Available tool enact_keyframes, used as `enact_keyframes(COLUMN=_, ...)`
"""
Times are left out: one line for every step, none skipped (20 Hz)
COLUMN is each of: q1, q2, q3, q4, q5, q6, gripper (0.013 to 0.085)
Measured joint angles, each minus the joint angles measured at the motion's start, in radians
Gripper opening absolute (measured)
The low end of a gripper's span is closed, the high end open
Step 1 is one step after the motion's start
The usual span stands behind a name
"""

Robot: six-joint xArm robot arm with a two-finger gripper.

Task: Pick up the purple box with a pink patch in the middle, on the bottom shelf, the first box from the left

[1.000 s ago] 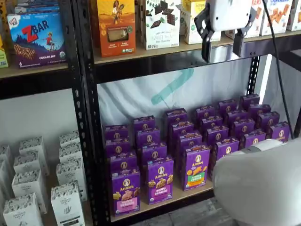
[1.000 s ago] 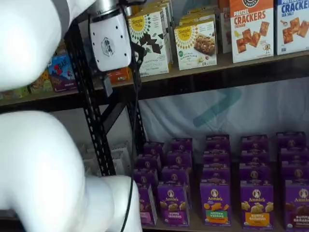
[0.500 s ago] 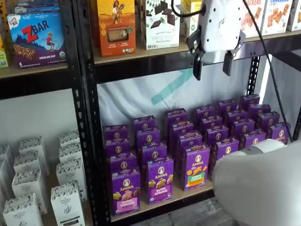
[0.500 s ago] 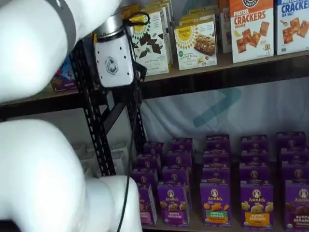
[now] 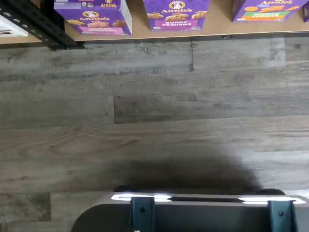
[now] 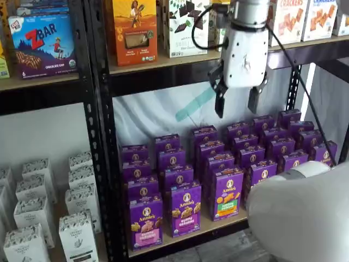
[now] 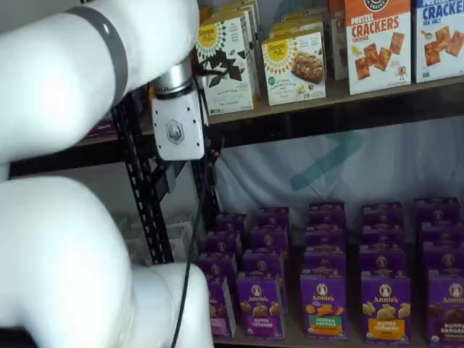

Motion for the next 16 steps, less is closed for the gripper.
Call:
enact_keyframes(q1=0.003, q2=-0.003, q3=0.018, q4=0.002, q5=-0.02, q6=0.002, gripper=0.085)
enact_keyframes(q1=0.005, q2=-0.007, q3=0.038, q4=0.005, q5=-0.043, q6=0.003, gripper=0.085)
enact_keyframes(q1=0.006, q2=-0.012, q3=0.057, q4=0.009, q5=-0.066, q6=0.003, gripper=0.085)
enact_keyframes(q1=0.009, q2=-0.017, q3=0.081, q4=0.013, q5=-0.096, q6=0.003, gripper=0.085)
enact_keyframes(q1=0.013, q2=-0.019, q3=0.099, q4=0.013, q5=-0.116, q6=0.006, gripper=0.085)
enact_keyframes(q1=0.02, q2=-0.018, q3=0.118, q4=0.01, q5=-0.138, q6=0.012, gripper=0.085)
enact_keyframes(q1=0.025, q2=-0.014, q3=0.132, q4=0.009, q5=-0.153, q6=0.017, gripper=0.085)
enact_keyframes(q1=0.031, q2=-0.011, q3=0.145, q4=0.006, q5=-0.167, q6=0.022, gripper=0.085)
enact_keyframes(q1=0.037, q2=-0.008, q3=0.159, q4=0.006, q5=-0.183, q6=0.027, gripper=0.085)
enact_keyframes(q1=0.042, q2=-0.005, q3=0.173, q4=0.008, q5=-0.199, q6=0.03, gripper=0.085)
enact_keyframes(q1=0.048, q2=-0.004, q3=0.188, q4=0.008, q5=-0.219, q6=0.035, gripper=0.085)
enact_keyframes(q1=0.056, q2=-0.003, q3=0.204, q4=0.004, q5=-0.24, q6=0.043, gripper=0.085)
enact_keyframes(q1=0.063, q2=-0.002, q3=0.219, q4=0.0, q5=-0.262, q6=0.05, gripper=0.085)
enact_keyframes(q1=0.071, q2=-0.001, q3=0.237, q4=-0.002, q5=-0.29, q6=0.056, gripper=0.085)
enact_keyframes(q1=0.078, q2=0.003, q3=0.256, q4=0.0, q5=-0.32, q6=0.062, gripper=0.085)
enact_keyframes(q1=0.085, q2=0.011, q3=0.271, q4=0.0, q5=-0.344, q6=0.068, gripper=0.085)
